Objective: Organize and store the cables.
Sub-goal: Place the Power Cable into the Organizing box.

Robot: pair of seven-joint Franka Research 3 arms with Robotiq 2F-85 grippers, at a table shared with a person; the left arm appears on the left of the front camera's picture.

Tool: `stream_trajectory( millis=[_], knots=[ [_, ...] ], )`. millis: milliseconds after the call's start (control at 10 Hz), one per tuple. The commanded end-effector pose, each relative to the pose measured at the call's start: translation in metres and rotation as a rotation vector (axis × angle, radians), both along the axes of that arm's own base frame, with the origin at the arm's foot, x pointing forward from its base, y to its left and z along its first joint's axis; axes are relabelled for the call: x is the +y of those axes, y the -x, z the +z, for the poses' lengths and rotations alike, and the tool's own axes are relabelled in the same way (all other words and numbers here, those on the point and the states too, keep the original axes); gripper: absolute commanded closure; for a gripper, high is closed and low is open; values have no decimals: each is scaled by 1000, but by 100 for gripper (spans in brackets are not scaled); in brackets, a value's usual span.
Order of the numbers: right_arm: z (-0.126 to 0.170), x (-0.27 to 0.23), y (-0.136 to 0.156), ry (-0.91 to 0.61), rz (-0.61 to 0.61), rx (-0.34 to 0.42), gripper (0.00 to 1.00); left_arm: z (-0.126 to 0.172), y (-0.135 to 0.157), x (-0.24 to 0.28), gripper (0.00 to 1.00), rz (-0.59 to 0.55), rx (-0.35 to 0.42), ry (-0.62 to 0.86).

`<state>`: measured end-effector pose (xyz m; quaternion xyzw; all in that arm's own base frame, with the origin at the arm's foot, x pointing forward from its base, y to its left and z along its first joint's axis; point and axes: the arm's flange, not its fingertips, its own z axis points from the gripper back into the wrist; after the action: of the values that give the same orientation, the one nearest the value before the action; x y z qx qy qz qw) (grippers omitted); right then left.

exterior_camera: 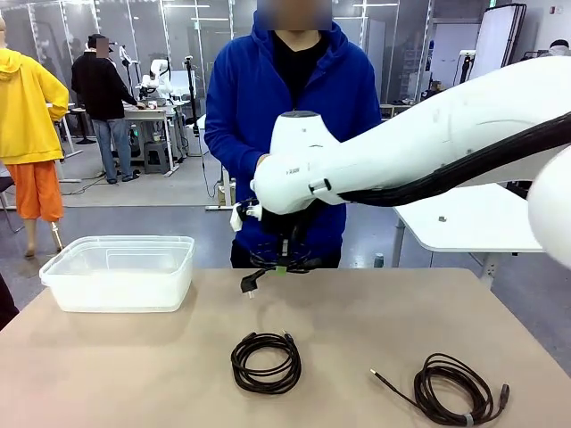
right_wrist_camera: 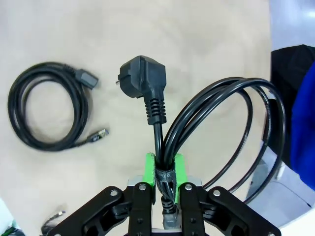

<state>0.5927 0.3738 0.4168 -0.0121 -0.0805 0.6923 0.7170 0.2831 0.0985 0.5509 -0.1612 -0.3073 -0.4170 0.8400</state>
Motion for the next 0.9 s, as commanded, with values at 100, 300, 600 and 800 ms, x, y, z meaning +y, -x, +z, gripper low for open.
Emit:
stream_trajectory(
  millis=[100,300,600,800],
  knots=[
    [-26,31,-14,29,-88,46,81,0,-1,-1,0,-21,-9,6],
    [-46,34,-20,22,-117,78,81,0,-1,-1,0,-21,-9,6],
    [-68,43,-17,56,-115,108,81,0,-1,-1,0,-21,-9,6],
    [-76,41,-20,47,-126,131,81,0,-1,-1,0,-21,-9,6]
  ],
)
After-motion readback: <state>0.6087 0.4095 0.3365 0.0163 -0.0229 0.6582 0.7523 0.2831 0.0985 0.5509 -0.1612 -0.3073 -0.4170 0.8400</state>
